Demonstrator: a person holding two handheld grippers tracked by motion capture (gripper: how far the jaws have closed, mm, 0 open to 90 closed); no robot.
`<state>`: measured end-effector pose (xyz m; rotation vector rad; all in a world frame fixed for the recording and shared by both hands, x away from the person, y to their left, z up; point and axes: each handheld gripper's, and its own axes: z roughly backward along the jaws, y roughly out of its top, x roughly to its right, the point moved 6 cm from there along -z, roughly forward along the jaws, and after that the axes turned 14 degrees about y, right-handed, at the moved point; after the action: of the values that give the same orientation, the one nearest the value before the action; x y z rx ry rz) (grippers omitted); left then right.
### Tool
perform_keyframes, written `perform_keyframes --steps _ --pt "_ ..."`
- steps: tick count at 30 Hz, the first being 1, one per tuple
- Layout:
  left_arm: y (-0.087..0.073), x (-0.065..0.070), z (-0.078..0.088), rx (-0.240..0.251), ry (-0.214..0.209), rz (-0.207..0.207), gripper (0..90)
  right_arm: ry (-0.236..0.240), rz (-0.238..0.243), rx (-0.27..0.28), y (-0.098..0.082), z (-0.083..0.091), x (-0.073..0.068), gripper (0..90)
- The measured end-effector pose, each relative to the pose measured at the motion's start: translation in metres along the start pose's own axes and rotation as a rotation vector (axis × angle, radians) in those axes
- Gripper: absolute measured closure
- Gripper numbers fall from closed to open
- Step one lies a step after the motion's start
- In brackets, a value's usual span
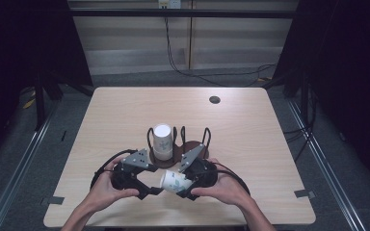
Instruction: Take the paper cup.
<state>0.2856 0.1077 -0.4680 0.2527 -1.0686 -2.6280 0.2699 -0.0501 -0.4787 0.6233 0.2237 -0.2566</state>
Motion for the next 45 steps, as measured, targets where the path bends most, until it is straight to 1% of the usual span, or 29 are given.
perform_keyframes --steps 2,3,4,5,7,9,10,11,13,15,16,17,19,21,22,25,28,30,34,35,36,37,39,40,41,43,45 --pt "0.000 0.002 -0.002 -0.008 -0.012 -0.008 24.5 0.006 -0.003 0.000 0.000 -0.001 0.000 32.6" --pt "0.000 0.003 -0.003 -0.012 -0.016 -0.007 23.7 0.007 -0.007 -0.005 -0.001 -0.001 0.000 32.6" --pt "0.001 0.002 -0.003 -0.016 -0.019 -0.015 23.1 0.008 -0.009 -0.005 -0.001 -0.001 0.000 32.6" --pt "0.001 0.003 -0.003 -0.014 -0.018 -0.005 22.7 0.012 -0.015 -0.005 -0.001 -0.001 -0.001 32.7" --pt "0.003 0.004 -0.004 -0.007 -0.027 -0.008 21.8 0.014 -0.012 -0.008 -0.001 -0.001 -0.001 32.7" --pt "0.004 0.006 -0.004 -0.011 -0.032 -0.010 20.5 0.018 -0.007 -0.006 0.000 -0.001 -0.001 32.7" --pt "0.003 0.005 -0.004 -0.018 -0.029 -0.017 20.5 0.019 -0.009 -0.007 0.000 -0.001 -0.001 32.7" --pt "0.004 0.006 -0.005 -0.011 -0.033 -0.006 20.5 0.025 -0.011 -0.007 0.001 -0.002 -0.001 32.7" --pt "0.003 0.007 -0.005 -0.022 -0.040 -0.017 20.5 0.030 -0.007 -0.014 0.001 -0.003 -0.002 32.7" --pt "0.002 0.008 -0.006 -0.023 -0.052 -0.028 21.7 0.039 -0.002 -0.023 0.002 -0.005 -0.003 32.7" --pt "0.001 0.008 -0.006 -0.034 -0.059 -0.040 23.4 0.043 0.001 -0.029 0.002 -0.007 -0.004 32.7" --pt "0.001 0.009 -0.007 -0.032 -0.063 -0.034 24.3 0.046 0.003 -0.034 0.002 -0.008 -0.004 32.7" --pt "0.000 0.008 -0.008 -0.036 -0.061 -0.048 24.4 0.053 0.011 -0.040 0.004 -0.010 -0.006 32.7" --pt "0.000 0.008 -0.007 -0.036 -0.067 -0.050 24.8 0.055 0.011 -0.043 0.005 -0.011 -0.007 32.7" --pt "0.000 0.009 -0.007 -0.034 -0.070 -0.042 25.4 0.056 0.015 -0.041 0.006 -0.011 -0.007 32.7" --pt "0.000 0.011 -0.007 -0.034 -0.083 -0.047 27.4 0.057 0.024 -0.042 0.007 -0.012 -0.008 32.7" --pt "0.001 0.011 -0.008 -0.033 -0.088 -0.049 29.1 0.060 0.026 -0.045 0.008 -0.013 -0.009 32.7" --pt "0.001 0.012 -0.008 -0.033 -0.090 -0.049 28.3 0.063 0.027 -0.047 0.008 -0.013 -0.010 32.8" --pt "0.001 0.013 -0.007 -0.040 -0.108 -0.050 27.0 0.067 0.045 -0.047 0.010 -0.014 -0.013 32.9" --pt "0.001 0.014 -0.007 -0.038 -0.114 -0.053 27.9 0.069 0.048 -0.048 0.011 -0.014 -0.013 33.0" --pt "0.001 0.014 -0.006 -0.039 -0.122 -0.060 31.0 0.067 0.050 -0.049 0.012 -0.014 -0.014 33.0" --pt "0.001 0.015 -0.006 -0.034 -0.120 -0.058 33.1 0.062 0.049 -0.050 0.012 -0.014 -0.014 33.1" --pt "0.001 0.016 -0.006 -0.045 -0.119 -0.068 33.3 0.067 0.048 -0.052 0.012 -0.015 -0.014 33.1" --pt "0.001 0.016 -0.006 -0.048 -0.121 -0.071 33.5 0.069 0.057 -0.051 0.012 -0.016 -0.014 33.1" --pt "0.000 0.016 -0.005 -0.052 -0.124 -0.072 33.5 0.067 0.050 -0.052 0.012 -0.016 -0.015 33.1" --pt "0.000 0.016 -0.005 -0.048 -0.124 -0.064 33.5 0.066 0.050 -0.054 0.013 -0.016 -0.016 33.2" --pt "0.000 0.016 -0.005 -0.046 -0.134 -0.059 33.2 0.070 0.053 -0.050 0.013 -0.016 -0.016 33.1"
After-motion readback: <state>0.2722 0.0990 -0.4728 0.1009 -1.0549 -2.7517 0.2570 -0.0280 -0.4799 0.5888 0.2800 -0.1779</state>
